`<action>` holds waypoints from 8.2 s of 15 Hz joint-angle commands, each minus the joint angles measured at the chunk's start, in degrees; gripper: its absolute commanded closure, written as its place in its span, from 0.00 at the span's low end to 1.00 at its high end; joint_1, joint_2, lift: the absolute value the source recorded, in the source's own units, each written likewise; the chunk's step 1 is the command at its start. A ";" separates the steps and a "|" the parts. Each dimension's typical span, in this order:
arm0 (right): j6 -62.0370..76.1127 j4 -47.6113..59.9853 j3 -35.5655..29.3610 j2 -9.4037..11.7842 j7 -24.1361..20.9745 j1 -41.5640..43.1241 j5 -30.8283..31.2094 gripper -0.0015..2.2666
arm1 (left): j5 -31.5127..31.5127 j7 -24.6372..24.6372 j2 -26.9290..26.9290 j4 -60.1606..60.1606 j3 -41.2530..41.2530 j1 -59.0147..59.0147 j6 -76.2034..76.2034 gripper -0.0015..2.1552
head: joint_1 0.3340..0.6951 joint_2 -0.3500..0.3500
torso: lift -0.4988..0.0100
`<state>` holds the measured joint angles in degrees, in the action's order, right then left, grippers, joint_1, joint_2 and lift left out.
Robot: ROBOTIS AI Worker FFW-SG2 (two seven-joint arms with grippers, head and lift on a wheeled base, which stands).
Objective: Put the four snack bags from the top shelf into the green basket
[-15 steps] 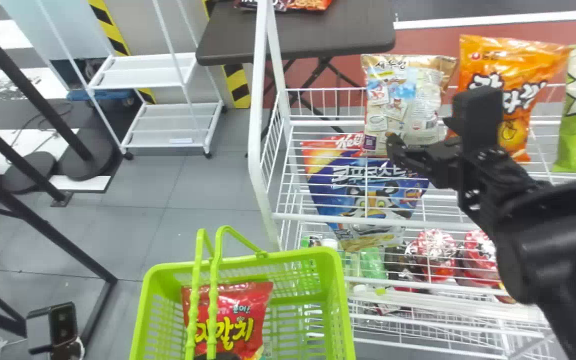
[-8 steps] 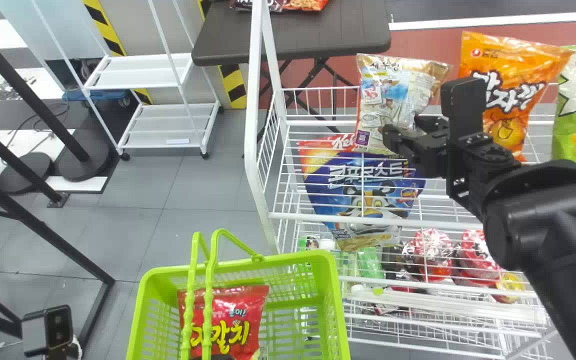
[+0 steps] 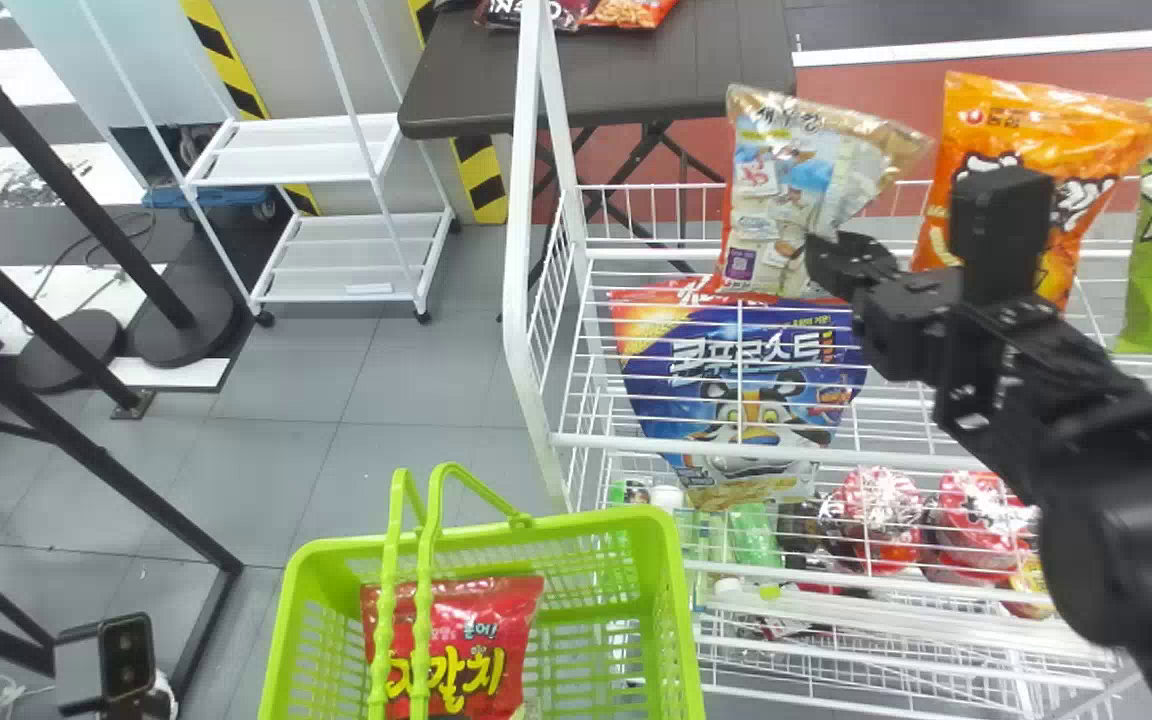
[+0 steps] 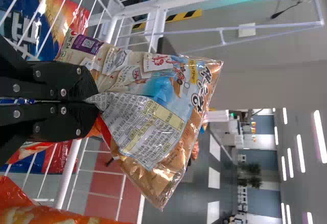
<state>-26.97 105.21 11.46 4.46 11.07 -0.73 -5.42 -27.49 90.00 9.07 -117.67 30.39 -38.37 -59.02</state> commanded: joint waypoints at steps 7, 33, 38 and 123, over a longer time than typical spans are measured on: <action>-22.91 28.65 8.93 0.99 6.51 -19.66 -5.48 1.00 | 0.07 0.57 0.43 0.60 0.29 1.02 0.00 1.00 | 1.00 1.00 | 0.98; -30.47 23.02 -14.09 2.75 4.22 -9.03 -1.79 0.03 | 0.07 0.57 1.22 1.40 -0.59 2.86 -1.06 1.00 | 1.00 0.71 | 0.98; -20.10 10.28 -16.29 2.66 1.23 -2.26 4.01 0.02 | -0.28 0.57 1.39 1.40 -0.77 2.69 -1.23 1.00 | 1.00 0.44 | 0.98; -17.11 -10.73 -25.17 2.04 -13.36 11.27 2.69 0.02 | -2.22 0.57 3.24 4.03 -0.50 3.48 -1.41 1.00 | 1.00 0.15 | 0.98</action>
<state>-43.44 97.21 -13.82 6.27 -2.29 8.84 -3.45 -29.79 90.00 12.17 -113.95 29.97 -35.10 -60.43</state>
